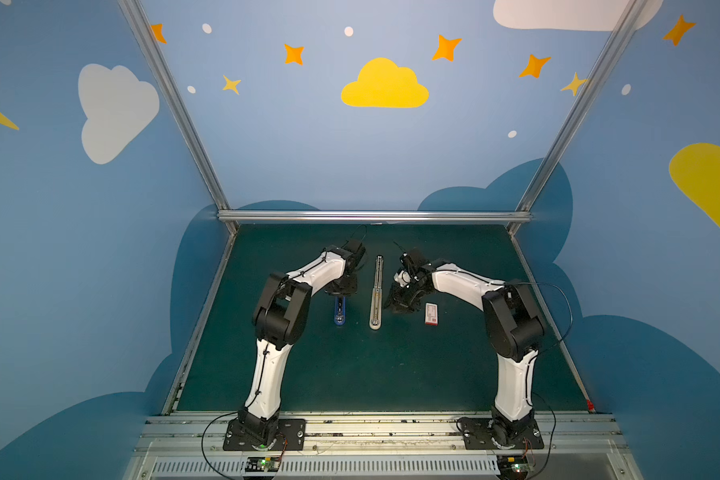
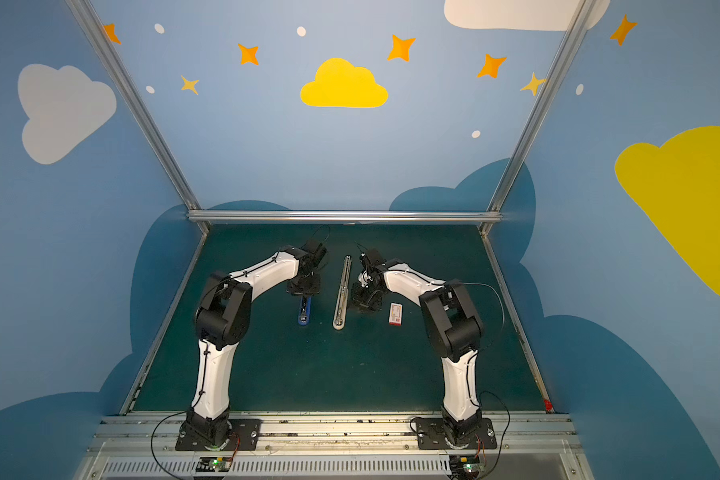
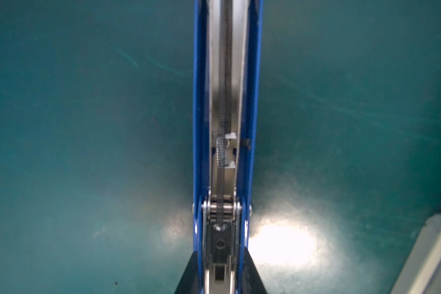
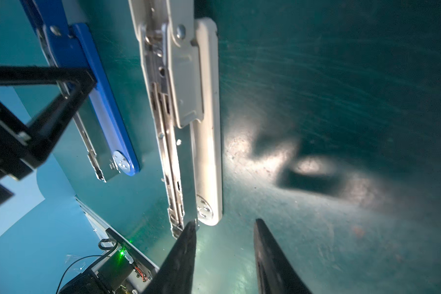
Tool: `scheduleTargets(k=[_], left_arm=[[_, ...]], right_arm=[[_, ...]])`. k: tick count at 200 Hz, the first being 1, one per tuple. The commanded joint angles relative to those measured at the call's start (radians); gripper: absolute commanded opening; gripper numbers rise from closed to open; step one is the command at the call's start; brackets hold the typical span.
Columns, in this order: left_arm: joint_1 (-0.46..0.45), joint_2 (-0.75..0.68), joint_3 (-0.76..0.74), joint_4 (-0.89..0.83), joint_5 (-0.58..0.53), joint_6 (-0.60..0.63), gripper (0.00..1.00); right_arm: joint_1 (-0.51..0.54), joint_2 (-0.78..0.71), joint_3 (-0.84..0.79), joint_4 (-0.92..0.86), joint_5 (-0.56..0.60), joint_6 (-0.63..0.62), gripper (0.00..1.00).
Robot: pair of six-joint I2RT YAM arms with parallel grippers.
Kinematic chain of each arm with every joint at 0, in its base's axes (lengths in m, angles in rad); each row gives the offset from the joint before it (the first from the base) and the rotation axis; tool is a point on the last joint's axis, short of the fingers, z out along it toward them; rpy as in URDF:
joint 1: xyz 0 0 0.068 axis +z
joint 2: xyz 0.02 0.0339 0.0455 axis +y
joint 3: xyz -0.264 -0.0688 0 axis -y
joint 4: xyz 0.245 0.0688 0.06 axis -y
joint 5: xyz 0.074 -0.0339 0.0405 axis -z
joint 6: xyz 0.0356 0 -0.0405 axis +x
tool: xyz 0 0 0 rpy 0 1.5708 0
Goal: Load the staples into the stapler
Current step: 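Lift both grippers up and away from the opened cream stapler, then move the right gripper over the red-and-white staple box while the left gripper draws back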
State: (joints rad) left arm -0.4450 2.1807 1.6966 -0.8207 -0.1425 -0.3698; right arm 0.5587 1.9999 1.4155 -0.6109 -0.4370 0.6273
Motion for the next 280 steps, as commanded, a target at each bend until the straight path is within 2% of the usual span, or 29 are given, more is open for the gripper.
scheduleTargets(k=[1,39,67,79,80,81,82,89,100,128,153,187,234,280], left_arm=[[0.009,0.023,0.010,-0.033,-0.027,0.020,0.25],[-0.001,-0.064,-0.059,-0.025,-0.028,0.017,0.46],[-0.011,-0.168,-0.119,-0.020,-0.024,0.006,0.54],[-0.017,-0.217,-0.147,-0.016,-0.010,-0.001,0.55],[-0.019,-0.220,-0.150,-0.015,-0.009,-0.002,0.55],[-0.018,-0.224,-0.153,-0.014,-0.008,-0.002,0.55],[-0.020,-0.229,-0.156,-0.013,-0.006,-0.003,0.56],[-0.025,-0.260,-0.178,-0.004,-0.001,-0.007,0.57],[-0.037,-0.309,-0.214,0.004,0.000,-0.017,0.58],[-0.052,-0.434,-0.339,0.052,0.039,-0.063,0.62],[-0.054,-0.534,-0.469,0.106,0.079,-0.127,0.64],[-0.055,-0.614,-0.591,0.161,0.127,-0.193,0.64],[-0.061,-0.636,-0.648,0.184,0.141,-0.225,0.64],[-0.060,-0.627,-0.638,0.184,0.141,-0.222,0.64]], right_arm=[[-0.006,-0.063,-0.022,-0.010,0.018,-0.008,0.39],[-0.022,-0.130,-0.063,-0.033,0.051,-0.040,0.41],[-0.040,-0.210,-0.103,-0.066,0.118,-0.069,0.45],[-0.052,-0.241,-0.115,-0.091,0.160,-0.078,0.50],[-0.053,-0.245,-0.116,-0.094,0.163,-0.078,0.52],[-0.055,-0.250,-0.118,-0.098,0.169,-0.079,0.59],[-0.057,-0.252,-0.119,-0.100,0.172,-0.079,0.61],[-0.068,-0.265,-0.126,-0.111,0.187,-0.081,0.70],[-0.089,-0.286,-0.142,-0.130,0.212,-0.084,0.73],[-0.143,-0.323,-0.173,-0.176,0.298,-0.099,0.73],[-0.160,-0.288,-0.156,-0.226,0.373,-0.099,0.73],[-0.160,-0.217,-0.142,-0.216,0.395,-0.092,0.75],[-0.146,-0.139,-0.127,-0.198,0.402,-0.091,0.71],[-0.104,-0.074,-0.107,-0.198,0.428,-0.120,0.57]])
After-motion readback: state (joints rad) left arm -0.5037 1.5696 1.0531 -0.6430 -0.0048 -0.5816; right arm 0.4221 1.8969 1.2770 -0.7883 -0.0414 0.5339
